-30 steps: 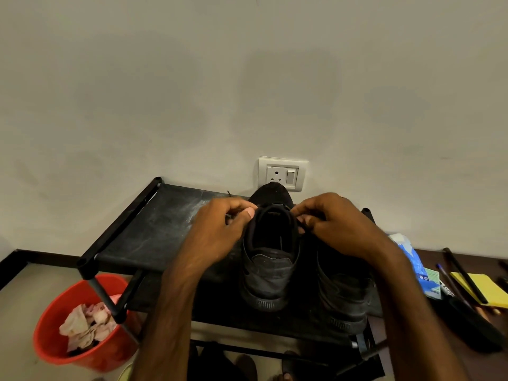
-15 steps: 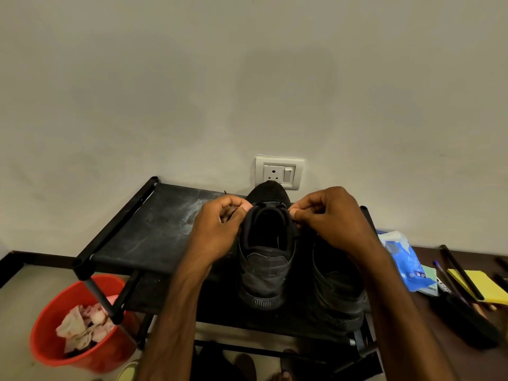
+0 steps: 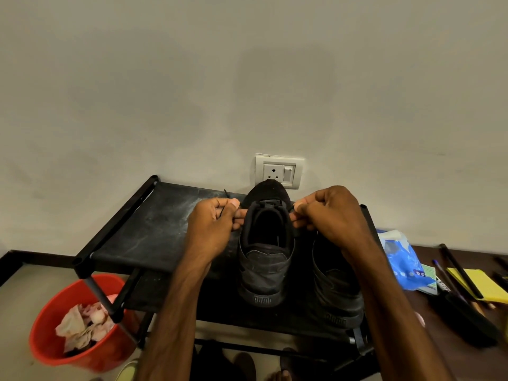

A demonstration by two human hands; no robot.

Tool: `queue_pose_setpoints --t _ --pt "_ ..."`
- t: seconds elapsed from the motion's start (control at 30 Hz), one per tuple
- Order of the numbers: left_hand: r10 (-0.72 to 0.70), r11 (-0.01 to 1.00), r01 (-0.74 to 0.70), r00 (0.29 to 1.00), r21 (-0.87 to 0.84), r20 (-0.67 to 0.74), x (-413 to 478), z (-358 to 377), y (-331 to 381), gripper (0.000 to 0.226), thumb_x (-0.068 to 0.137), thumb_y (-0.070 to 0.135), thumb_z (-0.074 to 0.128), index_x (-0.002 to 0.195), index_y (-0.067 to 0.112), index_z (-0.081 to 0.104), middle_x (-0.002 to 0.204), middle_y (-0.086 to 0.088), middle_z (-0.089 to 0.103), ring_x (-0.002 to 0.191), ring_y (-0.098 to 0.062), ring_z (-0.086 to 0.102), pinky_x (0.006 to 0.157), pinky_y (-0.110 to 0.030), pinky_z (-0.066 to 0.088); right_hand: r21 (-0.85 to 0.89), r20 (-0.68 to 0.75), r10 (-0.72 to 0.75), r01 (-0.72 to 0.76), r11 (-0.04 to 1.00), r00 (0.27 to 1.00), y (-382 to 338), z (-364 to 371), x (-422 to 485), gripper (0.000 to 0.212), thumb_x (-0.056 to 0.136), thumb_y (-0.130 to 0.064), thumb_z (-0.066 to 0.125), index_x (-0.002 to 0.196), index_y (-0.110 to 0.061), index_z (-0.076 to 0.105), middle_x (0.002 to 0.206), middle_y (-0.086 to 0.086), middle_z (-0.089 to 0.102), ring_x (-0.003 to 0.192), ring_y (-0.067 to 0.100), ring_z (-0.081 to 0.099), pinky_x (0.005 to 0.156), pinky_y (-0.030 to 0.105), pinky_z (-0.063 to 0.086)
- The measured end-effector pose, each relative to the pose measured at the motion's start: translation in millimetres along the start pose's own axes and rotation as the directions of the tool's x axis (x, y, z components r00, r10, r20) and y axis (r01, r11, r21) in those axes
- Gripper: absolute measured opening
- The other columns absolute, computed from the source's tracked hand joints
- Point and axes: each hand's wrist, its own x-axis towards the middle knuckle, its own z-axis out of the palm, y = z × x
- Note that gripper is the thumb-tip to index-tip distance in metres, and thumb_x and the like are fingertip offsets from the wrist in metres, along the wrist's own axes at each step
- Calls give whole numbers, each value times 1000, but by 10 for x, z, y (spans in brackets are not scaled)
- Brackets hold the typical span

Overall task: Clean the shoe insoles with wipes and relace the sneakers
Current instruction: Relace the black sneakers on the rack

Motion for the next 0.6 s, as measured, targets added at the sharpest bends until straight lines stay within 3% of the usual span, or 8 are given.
queue_pose_setpoints --t 0.3,0.43,0.6 --pt "5 1000 -5 998 -6 55 10 -18 13 18 103 23 56 110 10 66 84 0 78 79 -12 75 76 -30 58 -61 8 -9 10 998 1000 27 22 48 20 96 -11 60 80 -15 72 67 -8 75 64 5 72 67 21 52" --pt "89 995 -94 991 43 98 13 -51 12 11 100 23 61 105 16 67 86 2 78 81 -14 74 81 -36 60 -188 51 -99 107 976 994 78 6 81 11 98 -12 63 97 -20 70 78 -8 76 71 3 72 75 20 56" --pt "168 964 -200 969 174 178 67 -54 -57 17 93 23 71 110 24 72 103 10 76 100 -8 71 92 -43 58 -344 133 -145 183 921 980 99 38 111 37 91 1 63 124 -16 64 108 -1 70 94 7 66 81 13 52"
